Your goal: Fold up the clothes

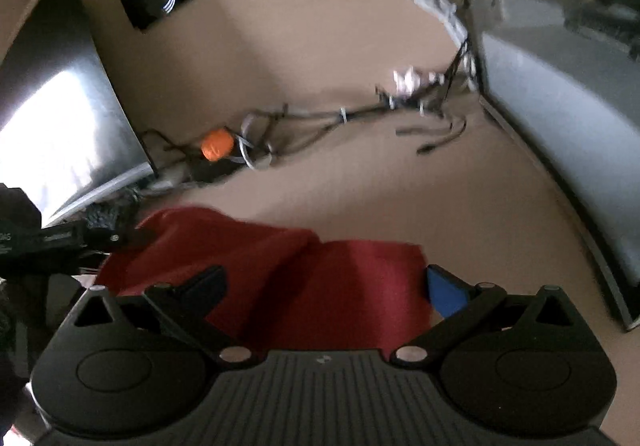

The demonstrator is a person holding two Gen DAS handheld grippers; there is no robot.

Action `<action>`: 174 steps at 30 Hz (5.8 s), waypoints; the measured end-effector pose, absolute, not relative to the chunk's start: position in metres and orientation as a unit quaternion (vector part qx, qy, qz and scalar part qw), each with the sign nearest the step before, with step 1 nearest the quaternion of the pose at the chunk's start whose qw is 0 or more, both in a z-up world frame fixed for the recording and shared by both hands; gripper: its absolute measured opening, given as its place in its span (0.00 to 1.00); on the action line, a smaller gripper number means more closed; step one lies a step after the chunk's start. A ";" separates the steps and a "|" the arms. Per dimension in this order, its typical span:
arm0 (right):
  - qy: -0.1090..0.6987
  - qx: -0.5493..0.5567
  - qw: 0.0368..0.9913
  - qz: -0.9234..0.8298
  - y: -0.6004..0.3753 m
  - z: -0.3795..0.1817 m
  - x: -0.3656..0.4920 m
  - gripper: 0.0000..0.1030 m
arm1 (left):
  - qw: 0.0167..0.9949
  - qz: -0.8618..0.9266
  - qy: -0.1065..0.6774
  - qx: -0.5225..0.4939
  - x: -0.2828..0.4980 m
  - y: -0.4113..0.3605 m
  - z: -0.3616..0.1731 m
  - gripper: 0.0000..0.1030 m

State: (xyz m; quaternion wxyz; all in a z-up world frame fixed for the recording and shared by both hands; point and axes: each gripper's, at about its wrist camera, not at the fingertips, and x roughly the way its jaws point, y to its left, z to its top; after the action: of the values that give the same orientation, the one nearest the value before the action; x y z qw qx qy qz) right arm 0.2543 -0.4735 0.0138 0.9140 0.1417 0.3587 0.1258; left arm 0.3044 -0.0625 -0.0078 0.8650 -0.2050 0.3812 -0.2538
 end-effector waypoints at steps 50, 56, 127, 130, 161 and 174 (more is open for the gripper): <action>0.343 0.102 0.929 0.090 -0.407 -0.008 0.239 1.00 | 0.884 -0.172 0.392 -0.185 0.222 -0.054 -0.008 1.00; 0.346 0.099 0.930 0.075 -0.424 0.025 0.205 1.00 | 0.891 -0.176 0.381 -0.170 0.206 -0.034 -0.006 1.00; 0.492 0.344 0.719 0.349 -0.452 -0.050 0.332 1.00 | 0.799 -0.191 0.471 -0.321 0.269 -0.046 -0.063 1.00; 0.480 0.352 0.715 0.366 -0.427 -0.045 0.328 1.00 | 0.806 -0.206 0.445 -0.331 0.261 -0.029 -0.057 1.00; 0.394 -0.001 0.915 0.085 -0.071 -0.008 0.361 1.00 | 0.932 -0.178 0.245 -0.198 0.195 0.283 0.080 1.00; 0.303 0.032 0.944 0.130 -0.079 0.046 0.291 1.00 | 0.928 -0.164 0.308 -0.133 0.216 0.229 0.033 1.00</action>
State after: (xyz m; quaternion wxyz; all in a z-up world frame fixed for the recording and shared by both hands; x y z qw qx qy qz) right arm 0.2914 -0.0788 0.0462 0.9436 0.0325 0.3028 0.1299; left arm 0.2160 0.2291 0.0332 0.9276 -0.1331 0.3082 -0.1640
